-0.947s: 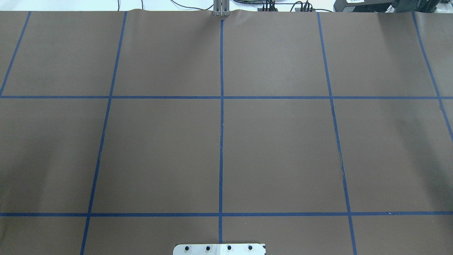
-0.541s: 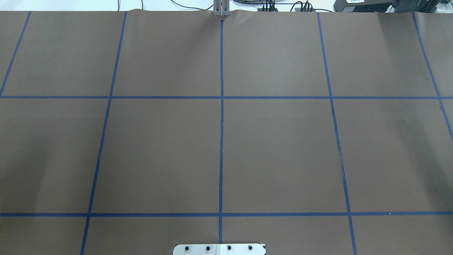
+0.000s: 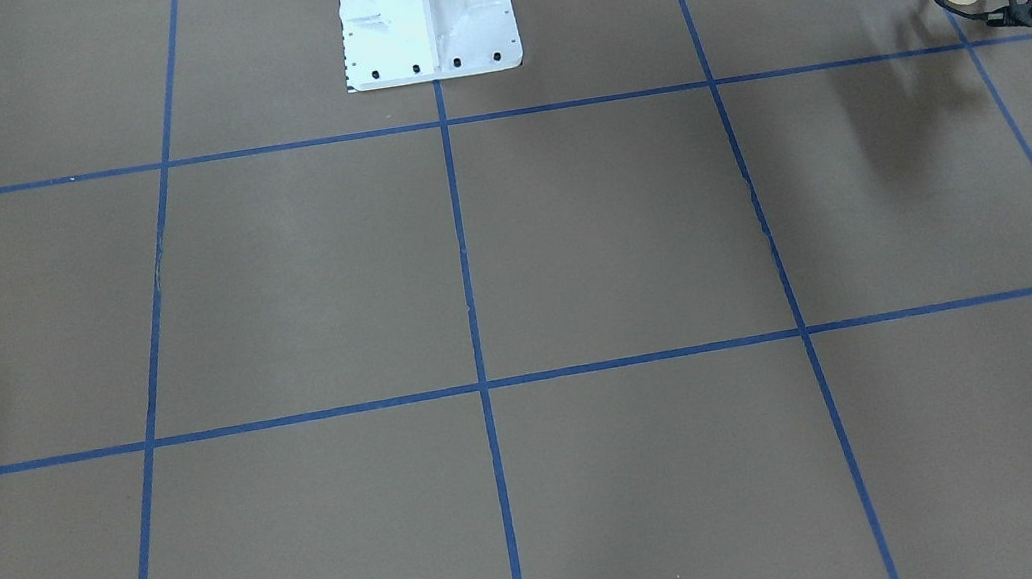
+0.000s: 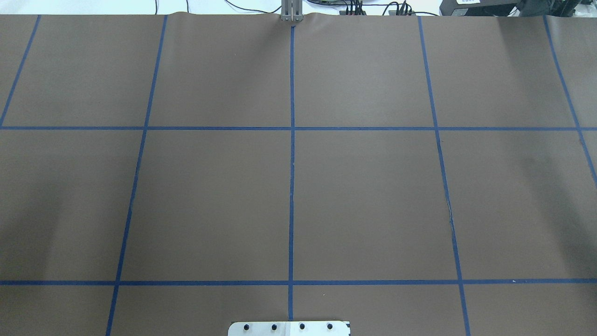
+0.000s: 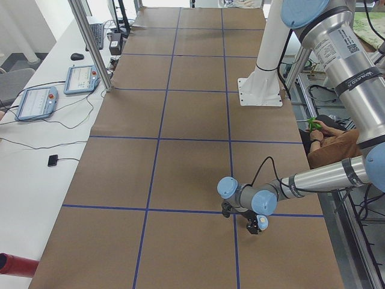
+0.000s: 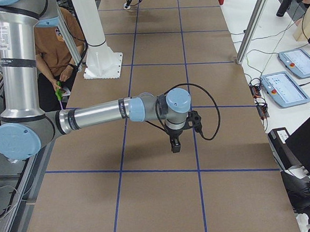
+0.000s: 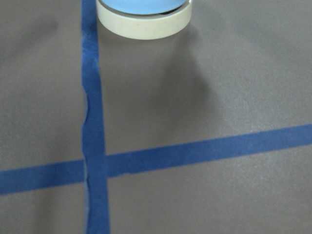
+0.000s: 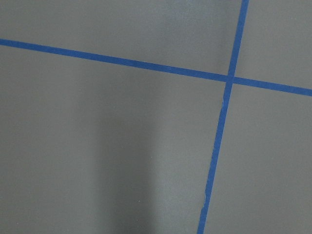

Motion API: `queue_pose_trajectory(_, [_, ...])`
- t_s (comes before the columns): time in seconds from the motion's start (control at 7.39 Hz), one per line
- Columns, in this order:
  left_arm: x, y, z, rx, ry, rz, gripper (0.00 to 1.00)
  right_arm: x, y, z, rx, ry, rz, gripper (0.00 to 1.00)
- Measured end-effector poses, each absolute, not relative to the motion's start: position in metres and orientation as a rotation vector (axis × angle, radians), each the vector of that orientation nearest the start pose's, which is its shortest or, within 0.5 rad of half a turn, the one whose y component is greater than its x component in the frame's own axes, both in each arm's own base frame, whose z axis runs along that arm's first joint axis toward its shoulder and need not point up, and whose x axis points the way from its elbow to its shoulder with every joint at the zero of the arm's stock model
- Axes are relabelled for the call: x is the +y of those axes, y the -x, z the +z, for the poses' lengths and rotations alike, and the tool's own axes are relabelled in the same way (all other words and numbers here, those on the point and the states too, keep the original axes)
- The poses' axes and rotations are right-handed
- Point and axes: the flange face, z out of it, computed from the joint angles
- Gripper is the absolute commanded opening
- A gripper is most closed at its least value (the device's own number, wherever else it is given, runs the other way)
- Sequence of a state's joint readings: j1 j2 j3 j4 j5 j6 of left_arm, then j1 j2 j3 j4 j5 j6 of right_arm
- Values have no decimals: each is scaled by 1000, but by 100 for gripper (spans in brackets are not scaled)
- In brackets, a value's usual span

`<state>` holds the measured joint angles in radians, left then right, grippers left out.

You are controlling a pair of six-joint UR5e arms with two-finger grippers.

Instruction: Place and press bell with both arms

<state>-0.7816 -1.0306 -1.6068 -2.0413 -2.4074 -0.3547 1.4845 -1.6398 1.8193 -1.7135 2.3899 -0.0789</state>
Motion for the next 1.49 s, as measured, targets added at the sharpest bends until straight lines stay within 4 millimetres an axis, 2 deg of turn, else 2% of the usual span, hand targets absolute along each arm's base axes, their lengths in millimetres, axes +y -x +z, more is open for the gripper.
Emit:
queue_pose_trajectory(0.54, [-197, -116, 791, 685, 491, 394, 100, -463, -17, 580, -822, -29, -178, 100])
queue_pose_trajectory(0.81, [-197, -116, 792, 684, 492, 395, 95, -463, -16, 580, -822, -29, -180, 100])
queue_pose_trajectory(1.08, [-198, -118, 792, 685, 492, 398, 79, -463, -16, 580, -822, -29, -182, 100])
queue_pose_trajectory(1.22, [-198, -118, 792, 685, 491, 398, 61, -463, -16, 580, -822, -29, -182, 100])
queue_pose_trajectory(1.35, [-199, -118, 792, 685, 491, 399, 57, -463, -16, 579, -822, -31, -183, 100])
queue_pose_trajectory(1.49, [-199, -119, 792, 685, 491, 399, 43, -463, -16, 578, -822, -34, -185, 100])
